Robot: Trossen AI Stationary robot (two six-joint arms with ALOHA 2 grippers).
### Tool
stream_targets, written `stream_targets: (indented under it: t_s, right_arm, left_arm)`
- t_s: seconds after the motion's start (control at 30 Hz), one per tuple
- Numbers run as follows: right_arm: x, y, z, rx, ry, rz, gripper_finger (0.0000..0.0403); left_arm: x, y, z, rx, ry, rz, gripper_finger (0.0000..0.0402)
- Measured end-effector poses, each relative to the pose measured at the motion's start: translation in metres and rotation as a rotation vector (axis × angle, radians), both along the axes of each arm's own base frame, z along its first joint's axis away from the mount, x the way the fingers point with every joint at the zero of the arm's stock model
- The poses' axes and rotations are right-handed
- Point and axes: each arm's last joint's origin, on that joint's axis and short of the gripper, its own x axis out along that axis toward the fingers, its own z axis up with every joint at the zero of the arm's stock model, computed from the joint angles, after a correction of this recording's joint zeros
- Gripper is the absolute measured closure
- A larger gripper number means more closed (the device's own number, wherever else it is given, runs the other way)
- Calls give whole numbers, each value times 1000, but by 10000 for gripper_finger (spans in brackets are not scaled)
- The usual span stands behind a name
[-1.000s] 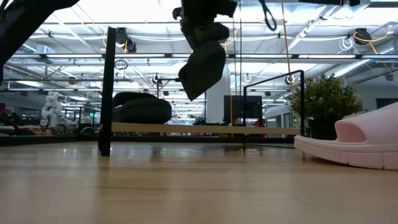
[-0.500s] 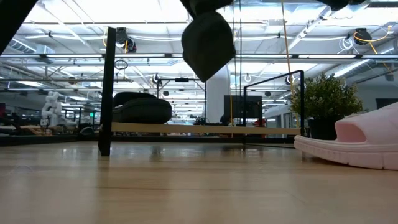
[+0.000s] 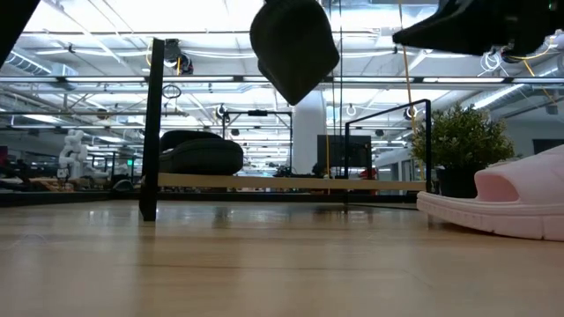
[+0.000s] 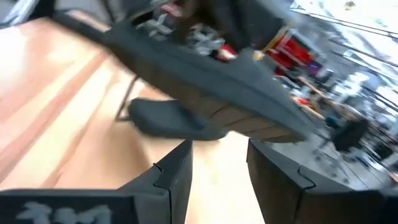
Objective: Pick and place slides into the shelf
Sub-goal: Put the black slipper on the shelf
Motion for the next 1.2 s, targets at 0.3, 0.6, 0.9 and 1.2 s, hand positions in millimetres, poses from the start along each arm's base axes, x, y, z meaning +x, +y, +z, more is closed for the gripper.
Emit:
stream_targets:
  t_s: [0.3,0.6,0.9,1.2]
  right_arm:
    - [18,6,-18,-55,50,135,259]
    - [31,8,-22,-171,-17,131,256]
    - [48,6,-23,-238,-3,100,222]
    - [61,14,-14,-380,22,31,186]
  left_arm:
    - [4,17,2,-14,-19,48,401]
    - [7,20,1,-34,-19,44,402]
    - [7,19,1,-45,-16,39,402]
    - [7,21,1,-62,-1,40,402]
